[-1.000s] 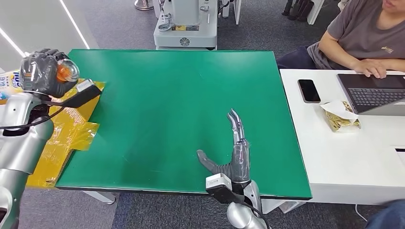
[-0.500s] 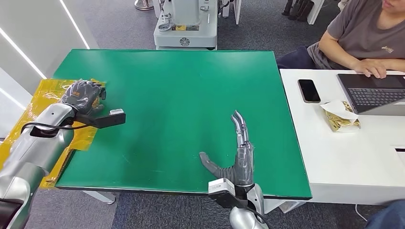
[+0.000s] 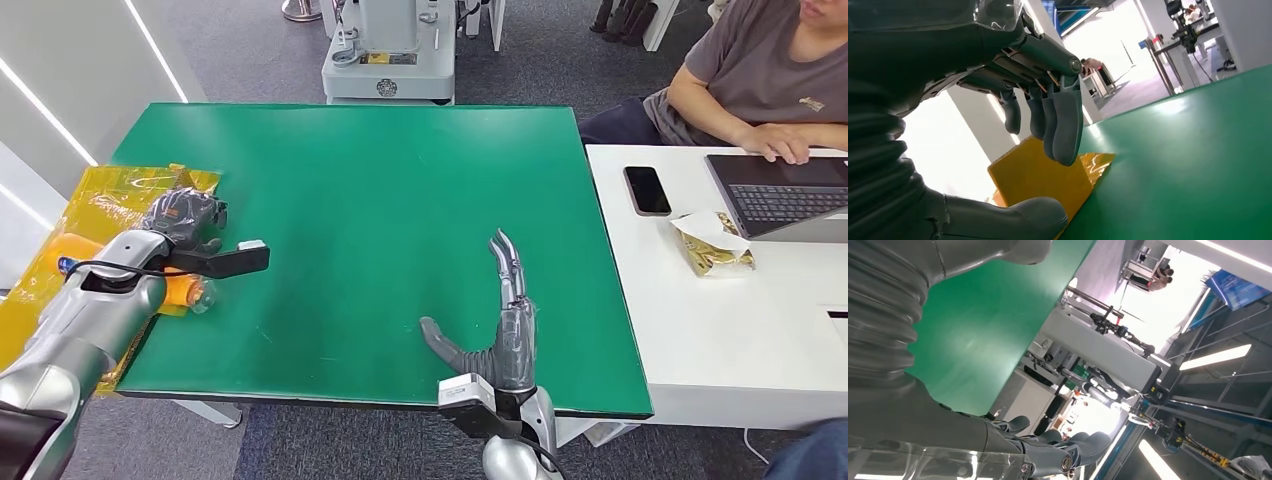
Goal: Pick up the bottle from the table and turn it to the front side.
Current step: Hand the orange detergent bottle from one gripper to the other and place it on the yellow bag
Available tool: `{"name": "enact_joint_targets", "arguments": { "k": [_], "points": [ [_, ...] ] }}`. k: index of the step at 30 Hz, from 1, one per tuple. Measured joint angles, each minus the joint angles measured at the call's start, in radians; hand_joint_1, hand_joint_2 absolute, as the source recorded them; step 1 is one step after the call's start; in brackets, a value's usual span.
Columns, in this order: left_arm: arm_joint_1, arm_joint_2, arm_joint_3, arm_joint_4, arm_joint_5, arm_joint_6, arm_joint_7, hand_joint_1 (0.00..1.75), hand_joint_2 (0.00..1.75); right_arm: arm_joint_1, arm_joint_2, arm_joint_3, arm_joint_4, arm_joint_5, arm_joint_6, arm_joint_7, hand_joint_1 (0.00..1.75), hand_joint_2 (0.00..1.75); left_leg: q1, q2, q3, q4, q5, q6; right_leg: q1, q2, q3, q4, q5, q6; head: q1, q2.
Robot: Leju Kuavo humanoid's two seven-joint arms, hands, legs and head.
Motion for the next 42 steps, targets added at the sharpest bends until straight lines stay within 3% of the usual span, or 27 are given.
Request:
{"name": "enact_joint_targets", "arguments": {
  "k": [11,15,18,21,24,26,30,33,37,42],
  "points": [
    [0.016,0.000,0.000,0.039,-0.008,0.019,0.005,1.75,1.75,0.000,0.000,-0.001,0.002,-0.006,0.000,-0.015,0.00,1.75,0.000,0.000,0.000,0.000,0.000,0.000,0.000,0.000,0.000,0.000,0.000,0.000,0.000,0.000],
    [0.017,0.000,0.000,0.045,-0.006,0.039,0.006,0.02,1.75,0.000,0.000,-0.001,0.002,-0.006,0.000,-0.015,0.00,1.75,0.000,0.000,0.000,0.000,0.000,0.000,0.000,0.000,0.000,0.000,0.000,0.000,0.000,0.000],
    [0.020,-0.002,0.000,0.045,0.008,0.124,0.006,0.00,1.75,-0.001,0.000,-0.001,0.004,-0.009,0.000,-0.016,0.00,1.75,0.000,0.000,0.000,0.000,0.000,0.000,0.000,0.000,0.000,0.000,0.000,0.000,0.000,0.000],
    [0.028,-0.009,0.017,0.041,0.064,0.273,-0.014,0.00,1.75,-0.002,0.000,-0.001,0.011,-0.020,0.000,-0.028,0.00,1.75,0.000,0.000,0.000,0.000,0.000,0.000,0.000,0.000,0.000,0.000,0.000,0.000,0.000,0.000],
    [0.044,-0.030,0.079,0.011,0.183,0.463,-0.094,0.00,1.75,-0.005,0.001,-0.001,0.021,-0.037,0.000,-0.053,0.00,1.75,0.000,0.000,0.000,0.000,0.000,0.000,0.000,0.000,0.000,0.000,0.000,0.000,0.000,0.000],
    [0.063,-0.051,0.153,-0.040,0.245,0.540,-0.172,0.00,1.75,-0.009,0.002,-0.001,0.030,-0.055,0.000,-0.071,0.00,1.75,0.000,0.000,0.000,0.000,0.000,0.000,0.000,0.000,0.000,0.000,0.000,0.000,0.000,0.000],
    [0.115,-0.123,0.388,-0.219,0.311,0.568,-0.351,0.00,1.75,-0.023,0.010,-0.001,0.068,-0.089,0.000,-0.115,0.00,1.75,0.000,0.001,0.000,0.000,0.000,0.000,0.000,0.001,0.000,0.000,0.000,0.000,0.000,0.000],
    [0.154,-0.182,0.535,-0.387,0.445,0.571,-0.398,0.00,1.75,-0.034,0.027,-0.002,0.107,-0.110,0.000,-0.156,0.00,1.75,0.000,0.002,0.000,0.000,0.000,0.000,0.000,0.002,0.000,0.000,0.001,-0.001,0.000,0.000],
    [0.194,-0.238,0.622,-0.561,0.544,0.577,-0.404,0.00,1.75,-0.048,0.046,-0.004,0.140,-0.117,0.000,-0.178,0.00,1.75,0.000,0.000,0.000,0.000,0.000,0.000,0.000,0.000,0.000,0.000,0.001,-0.001,0.000,0.000],
    [0.253,-0.285,0.631,-0.735,0.708,0.577,-0.411,0.00,1.75,-0.046,0.060,-0.011,0.153,-0.122,0.000,-0.195,0.00,1.75,0.000,0.000,0.000,0.000,0.000,0.000,0.000,0.000,0.000,0.000,0.001,-0.001,0.000,0.000]
  ]
}}
